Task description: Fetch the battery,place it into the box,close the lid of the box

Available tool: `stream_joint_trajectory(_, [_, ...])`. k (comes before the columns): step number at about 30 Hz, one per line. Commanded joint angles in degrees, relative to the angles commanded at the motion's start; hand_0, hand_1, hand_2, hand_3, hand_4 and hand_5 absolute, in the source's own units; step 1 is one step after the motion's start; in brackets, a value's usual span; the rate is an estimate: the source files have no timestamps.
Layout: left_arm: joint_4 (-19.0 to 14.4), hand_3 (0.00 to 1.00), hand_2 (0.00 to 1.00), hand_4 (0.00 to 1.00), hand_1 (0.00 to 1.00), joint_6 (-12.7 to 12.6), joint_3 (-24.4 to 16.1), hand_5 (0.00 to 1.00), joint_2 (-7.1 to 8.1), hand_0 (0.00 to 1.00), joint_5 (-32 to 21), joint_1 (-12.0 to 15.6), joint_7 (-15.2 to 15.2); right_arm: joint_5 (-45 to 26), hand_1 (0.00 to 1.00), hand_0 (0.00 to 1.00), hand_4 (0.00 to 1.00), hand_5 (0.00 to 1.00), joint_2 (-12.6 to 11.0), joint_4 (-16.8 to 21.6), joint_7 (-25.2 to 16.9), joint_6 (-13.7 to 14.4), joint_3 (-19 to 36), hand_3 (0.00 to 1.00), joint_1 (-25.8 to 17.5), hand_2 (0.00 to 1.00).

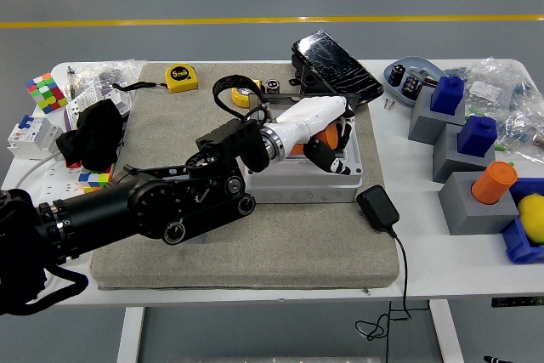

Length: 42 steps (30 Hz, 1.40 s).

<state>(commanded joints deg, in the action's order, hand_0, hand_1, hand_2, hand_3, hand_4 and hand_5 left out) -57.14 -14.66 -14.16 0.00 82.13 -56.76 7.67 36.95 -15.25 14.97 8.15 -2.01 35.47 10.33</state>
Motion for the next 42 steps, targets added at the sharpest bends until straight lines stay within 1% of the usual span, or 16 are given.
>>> stream_joint_trajectory(5, [1.1, 0.603, 0.509, 0.998, 0.458, -1.1, 0.5, 0.005, 0.00, 0.254, 1.0, 0.1, -1.4, 0.1, 0.672, 0.672, 0.912, 0.465, 0.1, 0.1, 0.0, 0.0, 0.1, 0.534, 0.0, 0.686])
stream_joint_trajectory(6, [1.2, 0.790, 0.720, 0.998, 0.657, -1.2, 0.5, 0.069, 0.00, 0.376, 1.2, 0.2, -1.5, 0.2, 0.672, 0.672, 0.912, 0.465, 0.1, 0.1, 0.0, 0.0, 0.1, 0.534, 0.0, 0.686])
stream_joint_trajectory(11, [1.7, 0.790, 0.720, 0.998, 0.657, -1.5, 0.2, 0.069, 0.00, 0.376, 2.8, 0.5, -2.0, 0.7, 0.672, 0.672, 0.912, 0.465, 0.2, 0.4, -0.1, 0.1, 0.8, 0.534, 0.0, 0.686])
stream_joint_trajectory(12, [1.6, 0.812, 0.755, 0.998, 0.683, -1.4, 0.1, 0.113, 0.00, 0.409, 2.9, 0.5, -1.9, 0.7, 0.672, 0.672, 0.913, 0.465, 0.2, 0.4, -0.1, 0.1, 0.8, 0.534, 0.0, 0.686])
stream_joint_trajectory(16, [0.8, 0.812, 0.755, 0.998, 0.683, -1.1, -0.2, 0.113, 0.03, 0.409, 3.7, 0.7, -1.8, 0.7, 0.672, 0.672, 0.913, 0.465, 0.2, 0.3, 0.0, 0.0, 1.0, 0.534, 0.0, 0.686])
stream_joint_trajectory(18, [-0.7, 0.795, 0.726, 0.998, 0.665, -1.1, -1.4, 0.092, 0.52, 0.378, 3.8, 1.2, -2.1, 0.7, 0.672, 0.670, 0.913, 0.463, 0.2, 0.3, -0.1, 0.0, 1.2, 0.534, 0.0, 0.686])
stream_joint_trajectory(23, [-6.5, 0.795, 0.726, 0.998, 0.665, -2.4, -5.5, 0.092, 2.44, 0.378, 5.3, 2.5, -3.4, 0.9, 0.672, 0.670, 0.913, 0.463, 0.2, 0.3, 0.0, 0.0, 1.7, 0.534, -0.2, 0.686])
stream_joint_trajectory(24, [-8.2, 0.727, 0.664, 0.998, 0.615, -3.2, -7.1, 0.190, 3.09, 0.342, 5.2, 3.1, -4.4, 0.9, 0.672, 0.672, 0.913, 0.463, 0.2, 0.3, 0.0, 0.0, 1.9, 0.534, -0.2, 0.686])
stream_joint_trajectory(29, [-14.6, 0.727, 0.664, 0.998, 0.615, -5.9, -14.0, 0.190, 5.21, 0.342, 6.4, 5.3, -6.9, 1.0, 0.672, 0.672, 0.913, 0.463, 0.4, 0.3, 0.0, 0.0, 2.2, 0.534, -0.4, 0.686])
stream_joint_trajectory(30, [-14.9, 0.740, 0.696, 0.998, 0.700, -5.8, -15.3, 0.274, 5.47, 0.572, 6.8, 5.5, -6.4, 1.0, 0.672, 0.673, 0.912, 0.462, 0.4, 0.3, 0.0, 0.0, 2.2, 0.535, -0.4, 0.687])
stream_joint_trajectory(33, [-13.2, 0.740, 0.696, 0.998, 0.700, -4.5, -17.6, 0.274, 6.04, 0.572, 7.3, 5.5, -4.1, 0.9, 0.672, 0.673, 0.912, 0.462, 0.4, 0.3, 0.0, 0.0, 2.1, 0.535, -0.5, 0.687])
stream_joint_trajectory(35, [-11.7, 0.740, 0.696, 0.998, 0.700, -3.3, -17.9, 0.274, 6.41, 0.572, 7.3, 5.3, -2.6, 0.9, 0.672, 0.673, 0.912, 0.462, 0.4, 0.4, 0.0, 0.0, 2.2, 0.535, -0.4, 0.687])
stream_joint_trajectory(36, [-10.5, 0.797, 0.766, 0.998, 0.795, -2.3, -17.9, 0.329, 6.71, 0.687, 7.3, 5.1, -1.5, 1.0, 0.672, 0.672, 0.912, 0.464, 0.4, 0.4, 0.0, 0.0, 2.2, 0.533, -0.4, 0.687])
stream_joint_trajectory(39, [-8.8, 0.797, 0.766, 0.998, 0.795, 0.2, -17.4, 0.329, 7.31, 0.687, 6.6, 5.0, 1.2, 1.0, 0.672, 0.672, 0.912, 0.464, 0.5, 0.4, 0.0, 0.0, 2.3, 0.533, -0.3, 0.687])
stream_joint_trajectory(41, [-8.5, 0.797, 0.766, 0.998, 0.795, 2.7, -17.1, 0.329, 7.77, 0.687, 5.9, 5.2, 3.8, 1.0, 0.672, 0.672, 0.912, 0.464, 0.5, 0.5, 0.0, 0.0, 2.4, 0.533, -0.4, 0.687])
stream_joint_trajectory(42, [-8.7, 0.798, 0.768, 0.998, 0.794, 3.7, -16.9, 0.372, 7.99, 0.648, 5.5, 5.3, 4.9, 1.0, 0.672, 0.672, 0.912, 0.463, 0.5, 0.5, 0.0, 0.0, 2.5, 0.533, -0.4, 0.686])
